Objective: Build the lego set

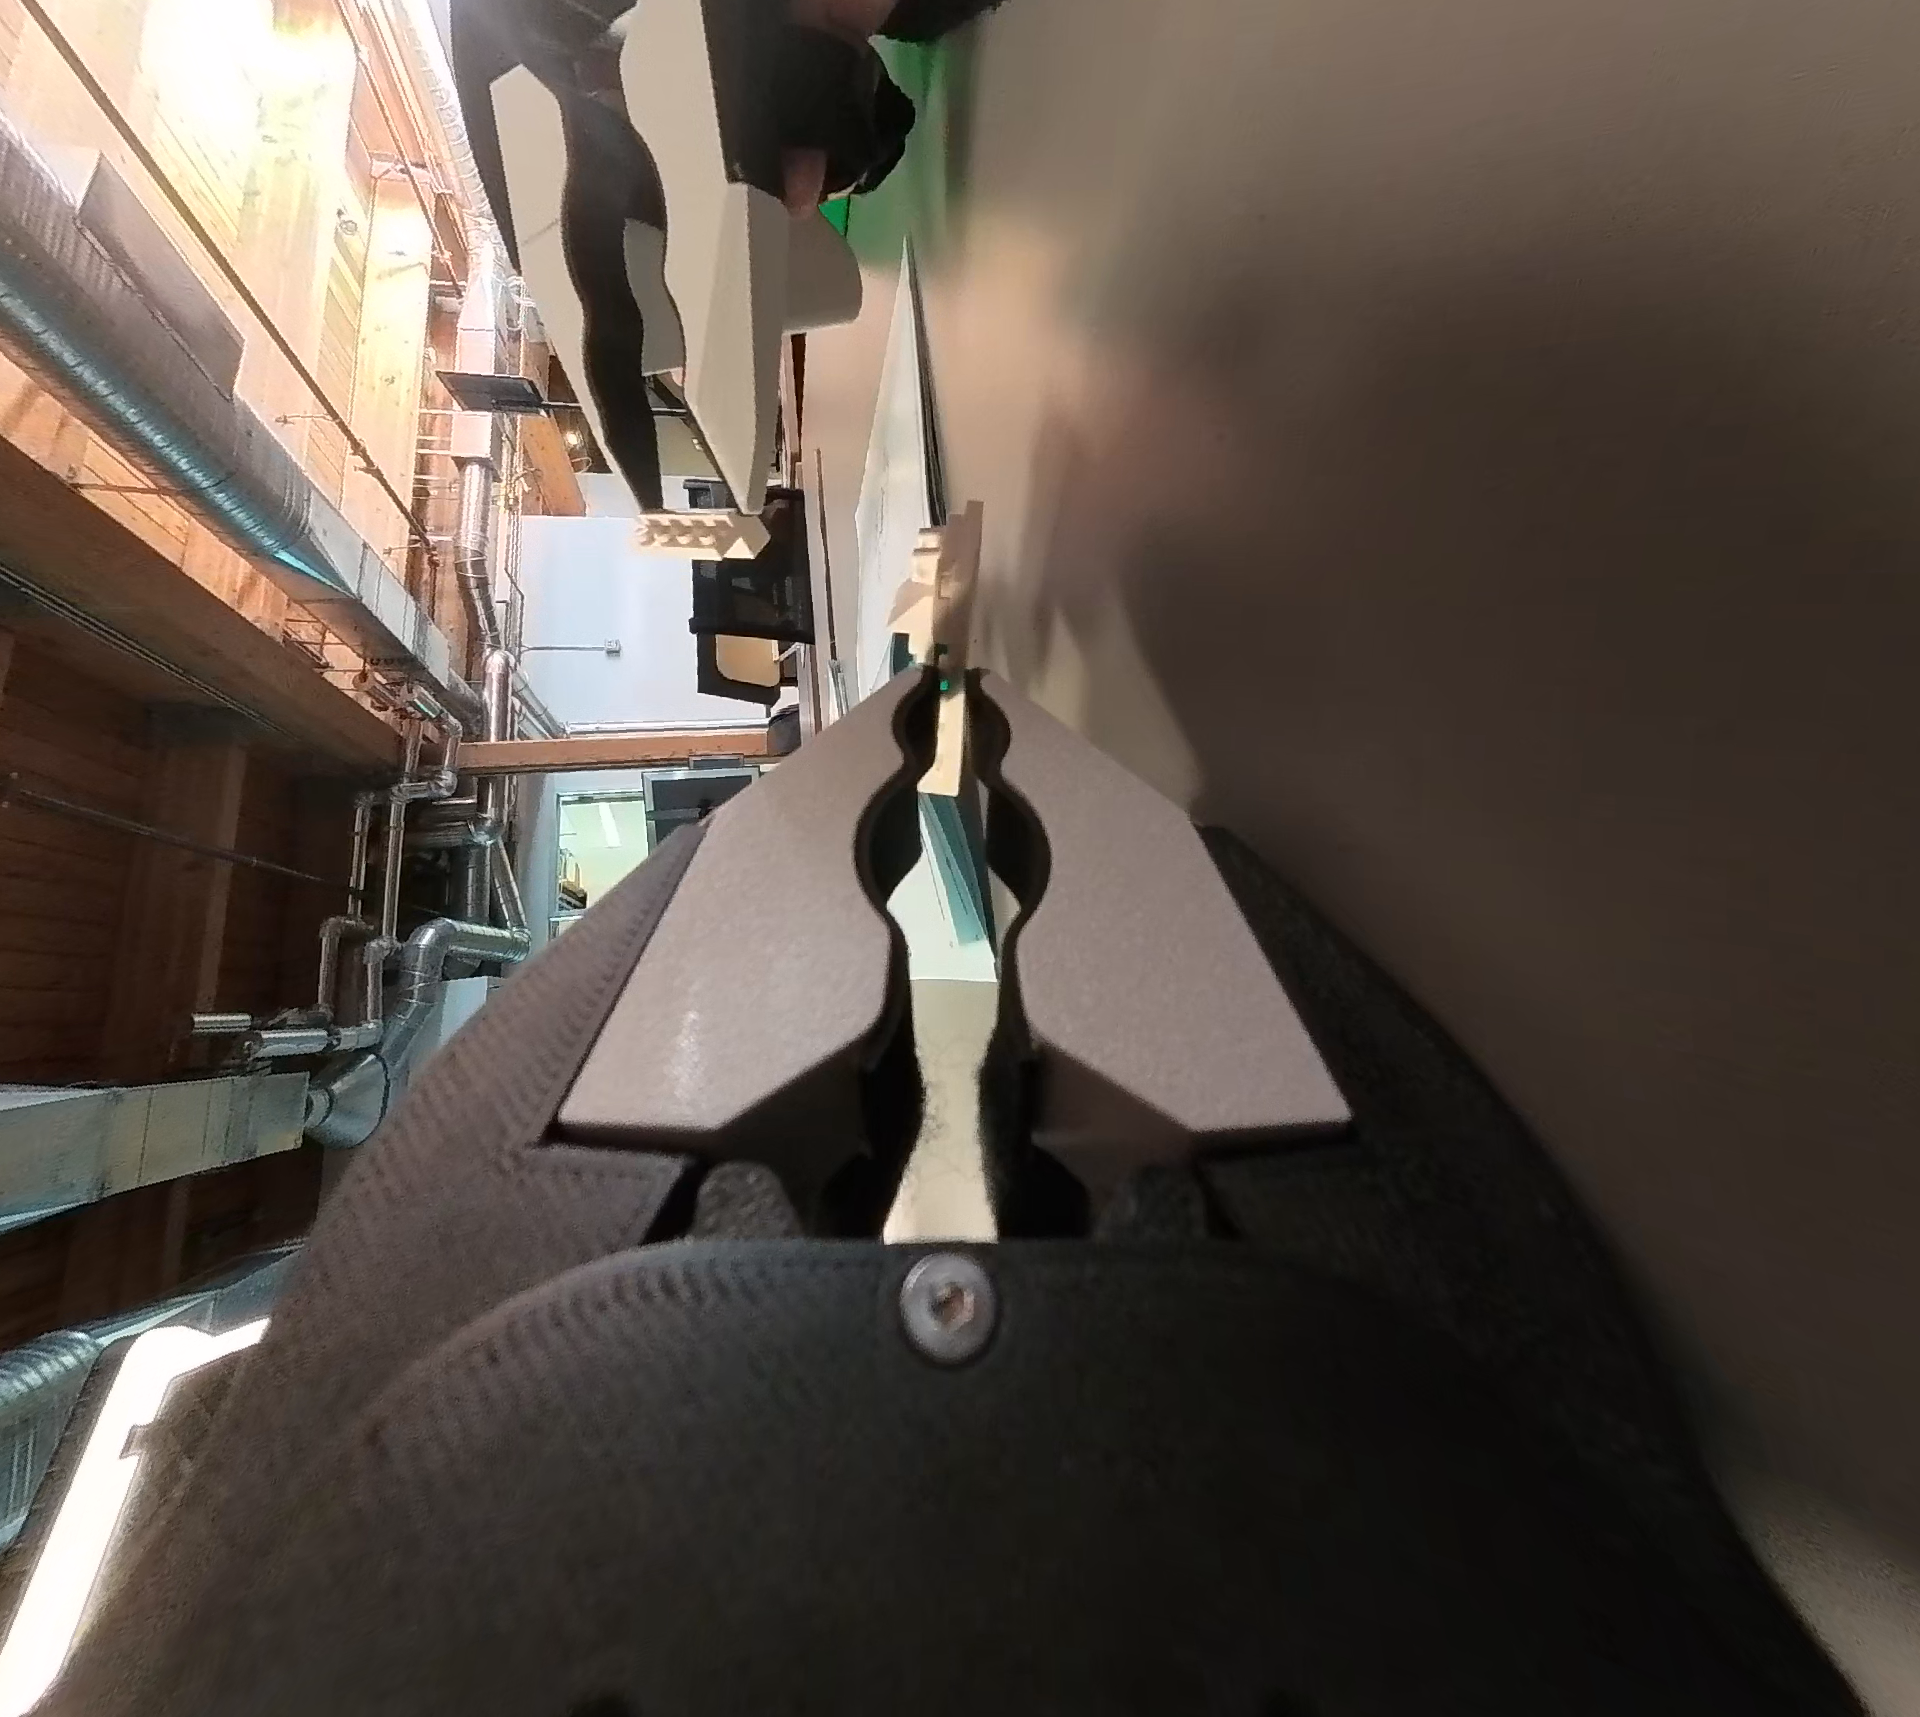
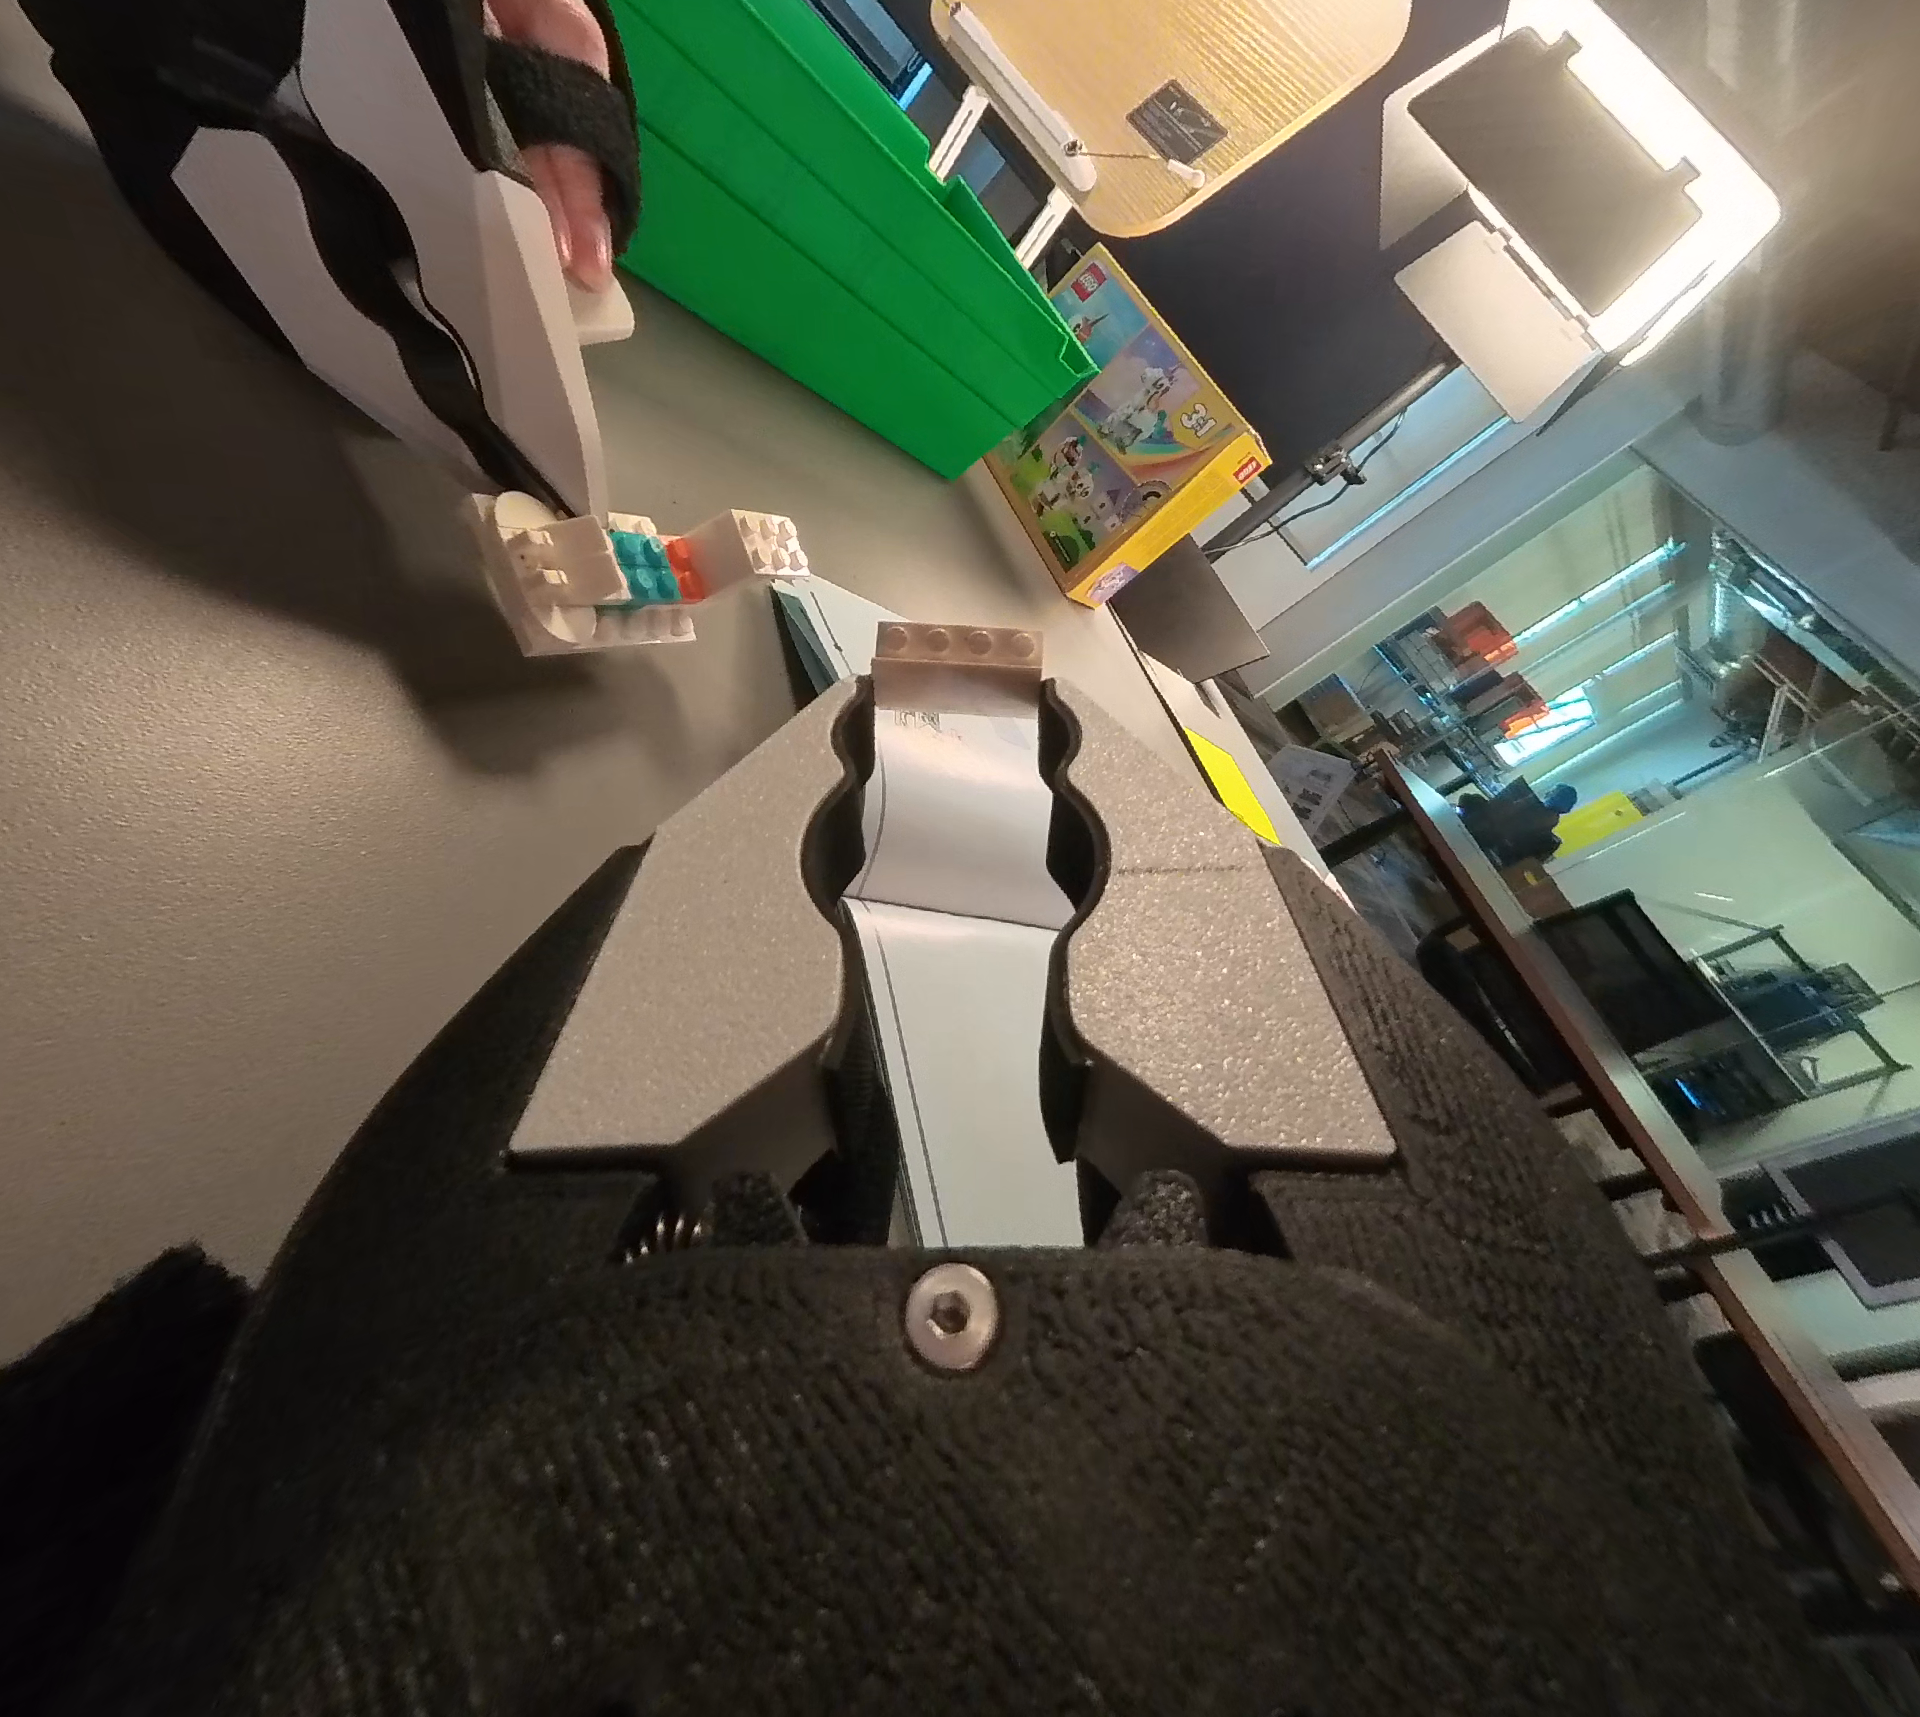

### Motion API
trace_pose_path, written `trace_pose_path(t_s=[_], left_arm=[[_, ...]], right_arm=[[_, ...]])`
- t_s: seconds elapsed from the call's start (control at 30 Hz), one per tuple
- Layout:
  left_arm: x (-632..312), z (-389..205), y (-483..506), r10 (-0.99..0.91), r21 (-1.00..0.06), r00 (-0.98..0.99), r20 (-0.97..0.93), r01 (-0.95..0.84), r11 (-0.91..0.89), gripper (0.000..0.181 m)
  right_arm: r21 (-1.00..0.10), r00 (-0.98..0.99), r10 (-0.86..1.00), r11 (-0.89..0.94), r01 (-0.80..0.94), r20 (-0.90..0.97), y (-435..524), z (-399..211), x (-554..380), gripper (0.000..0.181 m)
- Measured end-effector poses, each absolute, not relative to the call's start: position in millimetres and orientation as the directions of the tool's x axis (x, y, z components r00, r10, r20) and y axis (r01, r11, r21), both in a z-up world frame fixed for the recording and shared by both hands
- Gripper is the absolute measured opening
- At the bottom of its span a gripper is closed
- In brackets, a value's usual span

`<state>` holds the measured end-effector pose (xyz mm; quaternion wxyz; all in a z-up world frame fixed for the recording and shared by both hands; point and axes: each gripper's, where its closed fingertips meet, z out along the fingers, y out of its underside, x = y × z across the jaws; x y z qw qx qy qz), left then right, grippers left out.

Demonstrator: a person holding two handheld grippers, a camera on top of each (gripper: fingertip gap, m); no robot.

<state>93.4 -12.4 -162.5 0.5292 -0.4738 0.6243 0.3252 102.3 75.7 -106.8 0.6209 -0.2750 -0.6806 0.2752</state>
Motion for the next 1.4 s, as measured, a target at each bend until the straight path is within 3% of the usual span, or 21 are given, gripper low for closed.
trace_pose_path(t_s=[1.4], left_arm=[[93.3, -163.1, -12.0, -0.252, -0.098, 0.010, -0.968, -0.936, 0.339, 0.004]], right_arm=[[-0.701, -0.101, 0.700, 0.713, 0.032, 0.707, 71.6, -110.9, 101.7, 0.030]])
